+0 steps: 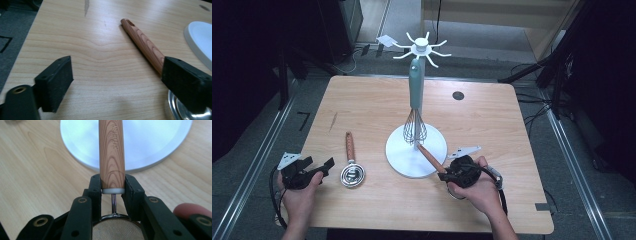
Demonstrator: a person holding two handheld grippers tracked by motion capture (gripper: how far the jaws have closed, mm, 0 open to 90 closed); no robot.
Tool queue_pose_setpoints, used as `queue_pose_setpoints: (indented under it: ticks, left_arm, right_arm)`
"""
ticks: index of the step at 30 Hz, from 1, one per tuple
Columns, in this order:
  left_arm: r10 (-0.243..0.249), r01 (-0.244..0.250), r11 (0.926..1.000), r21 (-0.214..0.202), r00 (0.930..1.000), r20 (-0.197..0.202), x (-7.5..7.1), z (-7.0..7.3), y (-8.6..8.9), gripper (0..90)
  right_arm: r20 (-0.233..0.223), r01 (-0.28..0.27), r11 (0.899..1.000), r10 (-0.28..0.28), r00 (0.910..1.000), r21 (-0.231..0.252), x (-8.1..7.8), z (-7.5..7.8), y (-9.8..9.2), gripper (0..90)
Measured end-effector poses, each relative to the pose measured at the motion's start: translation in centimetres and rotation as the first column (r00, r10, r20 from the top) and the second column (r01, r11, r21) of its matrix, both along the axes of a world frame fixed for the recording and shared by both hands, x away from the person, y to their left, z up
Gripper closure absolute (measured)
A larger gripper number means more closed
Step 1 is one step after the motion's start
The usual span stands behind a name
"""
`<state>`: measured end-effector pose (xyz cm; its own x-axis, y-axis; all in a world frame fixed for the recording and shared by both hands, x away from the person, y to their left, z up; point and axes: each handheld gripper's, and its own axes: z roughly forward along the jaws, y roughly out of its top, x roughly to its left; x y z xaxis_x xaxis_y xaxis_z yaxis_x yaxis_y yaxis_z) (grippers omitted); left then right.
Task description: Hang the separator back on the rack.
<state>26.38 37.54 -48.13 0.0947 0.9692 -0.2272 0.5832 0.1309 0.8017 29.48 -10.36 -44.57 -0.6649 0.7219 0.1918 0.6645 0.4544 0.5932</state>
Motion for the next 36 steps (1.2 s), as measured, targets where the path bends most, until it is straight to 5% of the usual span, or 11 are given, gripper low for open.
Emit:
queue_pose_setpoints:
  ticks: [9, 17, 31, 36]
  left_arm:
    - [0.006, -0.006, 1.0000, -0.001, 1.0000, 0.005, -0.1, 0.0, 0.0, 7.6]
    - [0.006, -0.006, 0.9999, -0.008, 1.0000, 0.006, -0.1, -0.1, 0.1, 7.5]
    - [0.003, -0.003, 1.0000, -0.005, 1.0000, 0.004, -0.1, -0.1, -0.1, 7.6]
    - [0.002, -0.002, 1.0000, -0.003, 1.0000, 0.003, -0.1, -0.1, -0.1, 7.8]
  right_arm:
    - [0.084, 0.074, 0.995, -0.079, 0.9933, 0.065, 0.1, 0.7, -1.3, 71.8]
    - [0.177, 0.141, 0.979, -0.166, 0.9700, 0.148, -0.2, 1.5, -2.6, 71.9]
    - [0.282, 0.145, 0.958, -0.214, 0.9354, 0.246, -0.7, 3.8, -3.1, 71.8]
    - [0.320, 0.160, 0.948, -0.247, 0.9148, 0.274, -0.6, 4.6, -3.1, 71.8]
